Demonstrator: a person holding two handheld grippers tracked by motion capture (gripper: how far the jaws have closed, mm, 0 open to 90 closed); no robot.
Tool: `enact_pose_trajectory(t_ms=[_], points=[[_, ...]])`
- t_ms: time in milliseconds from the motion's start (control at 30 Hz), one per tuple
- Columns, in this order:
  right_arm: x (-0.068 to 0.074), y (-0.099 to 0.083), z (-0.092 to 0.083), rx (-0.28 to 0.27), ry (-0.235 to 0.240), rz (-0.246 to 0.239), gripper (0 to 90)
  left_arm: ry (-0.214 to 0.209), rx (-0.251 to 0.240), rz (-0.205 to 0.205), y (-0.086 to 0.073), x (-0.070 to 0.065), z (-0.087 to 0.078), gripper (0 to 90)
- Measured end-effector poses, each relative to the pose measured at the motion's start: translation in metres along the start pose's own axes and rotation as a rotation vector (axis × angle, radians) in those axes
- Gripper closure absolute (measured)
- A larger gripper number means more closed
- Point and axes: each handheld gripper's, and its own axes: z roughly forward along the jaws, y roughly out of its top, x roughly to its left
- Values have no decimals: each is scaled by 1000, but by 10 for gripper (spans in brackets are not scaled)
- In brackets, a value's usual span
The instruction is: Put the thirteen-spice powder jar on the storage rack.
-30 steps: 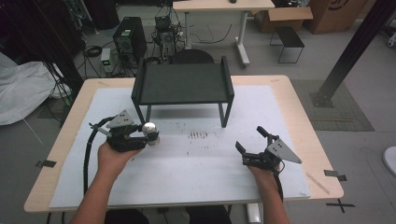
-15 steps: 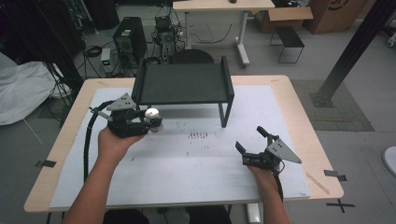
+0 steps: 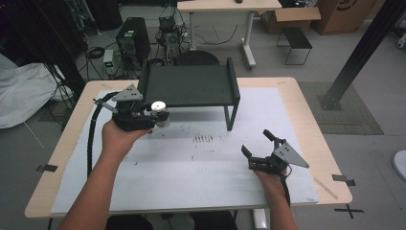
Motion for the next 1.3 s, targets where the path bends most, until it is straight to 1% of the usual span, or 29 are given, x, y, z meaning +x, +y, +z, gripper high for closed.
enact_pose_trajectory(t_ms=[133,433,600,733,1000,1300], points=[[0,0,0,-1,0,1,0,-1,-6,1,8,1,1,490],[0,0,0,-3,0,2,0,14,-13,3,29,6,1,490],[0,0,0,-3,0,3,0,20,-15,-6,37,10,5,490],[0,0,0,-3,0,3,0,26,-16,-24,41,16,10,490],[0,0,0,-2,0,3,0,54,-16,-42,49,26,20,490],[0,0,0,1,2,0,0,83,-14,-72,52,36,33,490]])
